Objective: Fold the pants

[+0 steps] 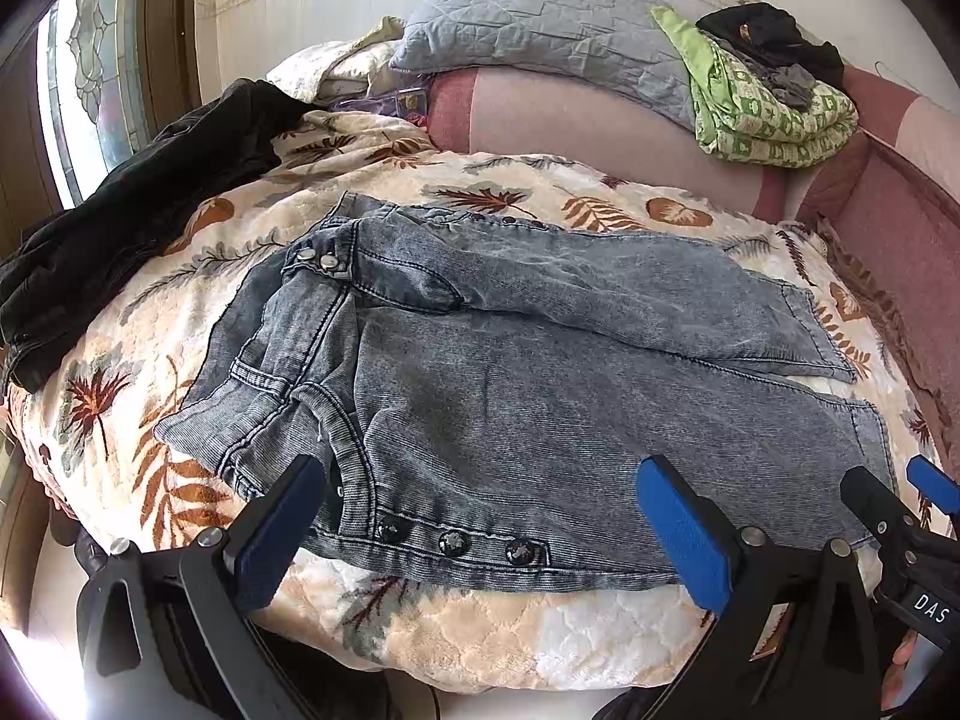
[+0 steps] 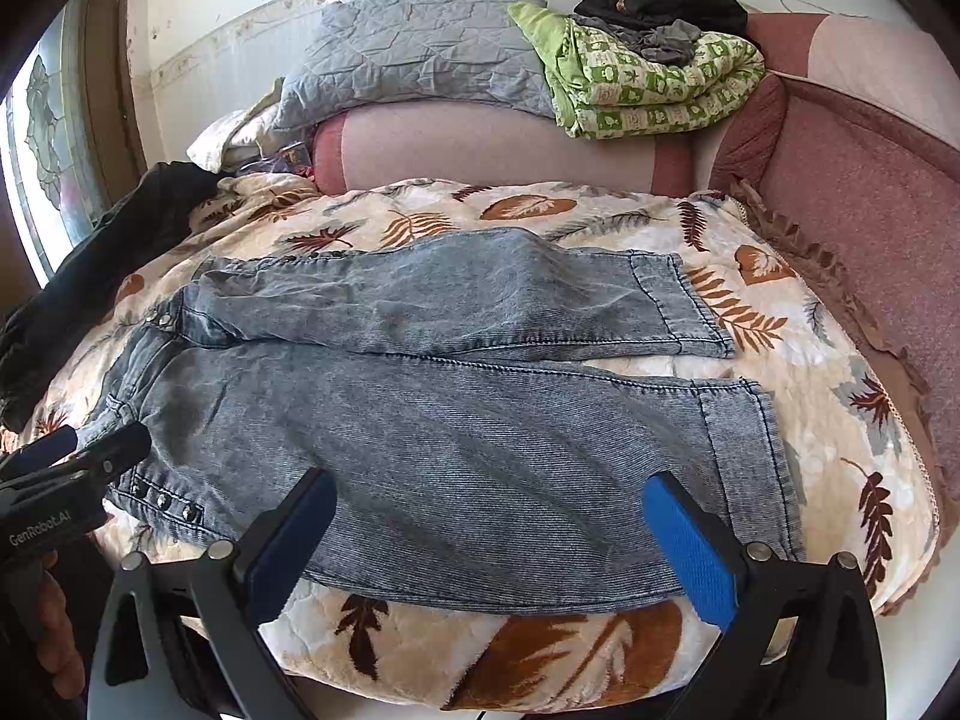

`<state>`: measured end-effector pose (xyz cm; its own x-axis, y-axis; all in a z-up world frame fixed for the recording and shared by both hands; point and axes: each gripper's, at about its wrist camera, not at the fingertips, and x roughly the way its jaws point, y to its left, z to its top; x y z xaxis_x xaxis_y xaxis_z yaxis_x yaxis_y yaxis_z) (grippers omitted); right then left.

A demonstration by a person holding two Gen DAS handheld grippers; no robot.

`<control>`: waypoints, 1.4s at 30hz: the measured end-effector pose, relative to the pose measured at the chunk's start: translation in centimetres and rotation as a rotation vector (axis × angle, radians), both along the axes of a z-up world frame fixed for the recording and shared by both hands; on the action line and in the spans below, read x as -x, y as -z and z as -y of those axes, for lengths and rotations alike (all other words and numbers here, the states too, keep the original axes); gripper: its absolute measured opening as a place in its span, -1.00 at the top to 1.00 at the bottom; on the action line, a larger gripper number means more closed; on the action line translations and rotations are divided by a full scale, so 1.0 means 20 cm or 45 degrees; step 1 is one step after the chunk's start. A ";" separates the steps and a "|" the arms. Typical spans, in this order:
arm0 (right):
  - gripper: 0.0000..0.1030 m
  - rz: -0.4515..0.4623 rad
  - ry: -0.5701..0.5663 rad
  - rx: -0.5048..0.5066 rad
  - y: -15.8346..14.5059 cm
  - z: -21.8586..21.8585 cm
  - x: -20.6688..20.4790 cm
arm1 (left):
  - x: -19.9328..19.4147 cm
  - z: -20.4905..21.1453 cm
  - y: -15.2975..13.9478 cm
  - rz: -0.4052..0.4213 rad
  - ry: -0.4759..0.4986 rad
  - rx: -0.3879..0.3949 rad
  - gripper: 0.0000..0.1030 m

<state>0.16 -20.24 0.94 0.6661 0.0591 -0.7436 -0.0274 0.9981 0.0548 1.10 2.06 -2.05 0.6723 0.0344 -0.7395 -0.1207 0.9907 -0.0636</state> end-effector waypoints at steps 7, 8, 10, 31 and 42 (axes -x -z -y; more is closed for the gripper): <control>-1.00 -0.038 -0.026 -0.048 0.01 0.03 -0.05 | -0.04 -0.06 0.00 -0.019 0.039 0.085 -1.00; -1.00 -0.056 -0.038 -0.083 0.01 0.05 -0.07 | -0.06 -0.08 -0.01 -0.022 0.056 0.111 -1.00; -1.00 -0.084 -0.048 -0.166 0.01 0.13 -0.12 | -0.11 -0.13 -0.02 -0.036 0.090 0.181 -1.00; -0.50 -0.518 0.274 -0.421 0.33 1.11 -1.60 | -1.36 -0.94 0.11 -0.239 -0.091 0.326 -0.56; -0.45 -0.576 0.259 -0.366 0.52 1.07 -1.74 | -1.60 -1.05 0.21 -0.270 -0.210 0.371 -0.40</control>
